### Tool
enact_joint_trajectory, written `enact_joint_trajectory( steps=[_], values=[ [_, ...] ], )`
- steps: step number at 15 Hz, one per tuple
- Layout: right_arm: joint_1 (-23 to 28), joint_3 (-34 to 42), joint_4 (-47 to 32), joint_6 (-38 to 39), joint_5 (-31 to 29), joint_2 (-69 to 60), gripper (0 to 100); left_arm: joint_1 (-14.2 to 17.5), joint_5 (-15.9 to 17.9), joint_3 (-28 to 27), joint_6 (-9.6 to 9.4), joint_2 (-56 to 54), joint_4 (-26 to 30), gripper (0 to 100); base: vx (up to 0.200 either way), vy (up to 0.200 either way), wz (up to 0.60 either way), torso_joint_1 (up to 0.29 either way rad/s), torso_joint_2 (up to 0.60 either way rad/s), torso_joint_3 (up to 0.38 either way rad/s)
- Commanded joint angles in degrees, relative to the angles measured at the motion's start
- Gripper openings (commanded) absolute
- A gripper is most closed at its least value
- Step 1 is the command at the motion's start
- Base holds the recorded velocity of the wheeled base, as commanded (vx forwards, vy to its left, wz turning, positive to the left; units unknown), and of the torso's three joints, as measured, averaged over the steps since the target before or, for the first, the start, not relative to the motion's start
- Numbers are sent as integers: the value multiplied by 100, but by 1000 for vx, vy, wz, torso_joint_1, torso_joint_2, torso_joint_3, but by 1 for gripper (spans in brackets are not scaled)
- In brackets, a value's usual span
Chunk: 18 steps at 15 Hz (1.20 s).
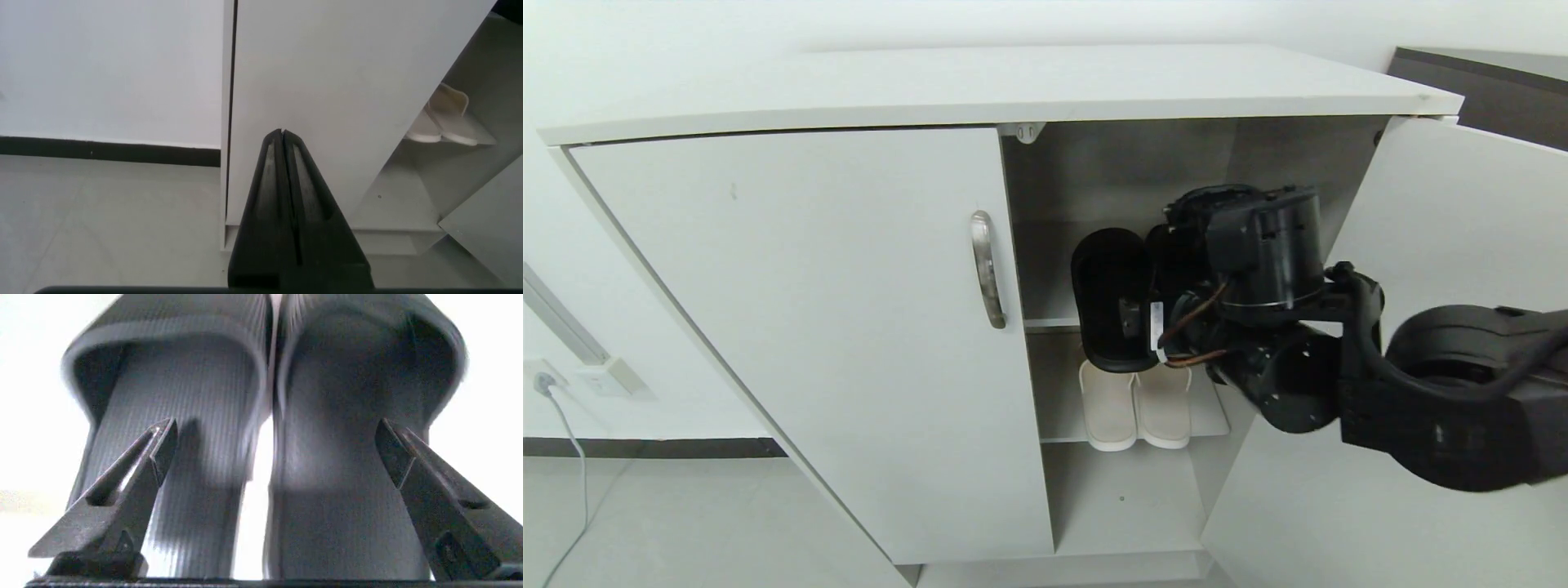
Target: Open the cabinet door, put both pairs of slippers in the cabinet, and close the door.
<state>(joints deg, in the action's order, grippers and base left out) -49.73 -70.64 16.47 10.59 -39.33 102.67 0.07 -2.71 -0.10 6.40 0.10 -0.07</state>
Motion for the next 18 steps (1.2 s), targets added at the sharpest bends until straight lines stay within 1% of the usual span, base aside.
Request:
enact_joint_trajectory(
  steps=[1, 3, 4, 7, 10, 11, 12, 14, 15, 16, 18],
  values=[
    [-380, 780, 128, 66, 145, -819, 100, 1, -2, 1, 2, -1, -1, 0, 0, 0, 0, 0, 0, 0],
    [-565, 1448, 462, 57, 435, -1135, 100, 1, -2, 1, 2, -1, -1, 0, 0, 0, 0, 0, 0, 0],
    [-582, 1606, 638, 39, 470, -1126, 0, 1, -2, 1, 2, -1, -1, 0, 0, 0, 0, 0, 0, 0],
    [-617, 1791, 911, 39, 646, -994, 0, 1, -11, 1, -7, -1, -1, 0, 0, 0, 0, 0, 0, 0],
    [-758, 2037, 1174, 48, 874, -845, 0, 1, -11, 1, -7, -1, -1, 0, 0, 0, 0, 0, 0, 0],
    [-846, 2230, 1491, 30, 1024, -713, 0, 1, -11, 1, -7, -1, -1, 0, 0, 0, 0, 0, 0, 0],
    [-855, 2310, 1614, 13, 1085, -643, 0, 1, -11, 1, -7, -1, -1, 0, 0, 0, 0, 0, 0, 0],
    [-855, 2547, 2255, 4, 1472, -379, 0, 1, 7, 1, -7, -1, -1, 0, 0, 0, 0, 0, 0, 0],
    [-846, 2626, 2563, -22, 1551, -265, 0, 1, 7, 1, -7, -1, -1, 0, 0, 0, 0, 0, 0, 0],
    [-846, 2626, 2704, -57, 1533, -186, 0, 1, 7, 1, -7, -1, -1, 0, 0, 0, 0, 0, 0, 0],
    [-846, 2644, 2739, -75, 1516, -151, 0, 1, 7, 1, -7, -1, -1, 0, 0, 0, 0, 0, 0, 0]
  ],
)
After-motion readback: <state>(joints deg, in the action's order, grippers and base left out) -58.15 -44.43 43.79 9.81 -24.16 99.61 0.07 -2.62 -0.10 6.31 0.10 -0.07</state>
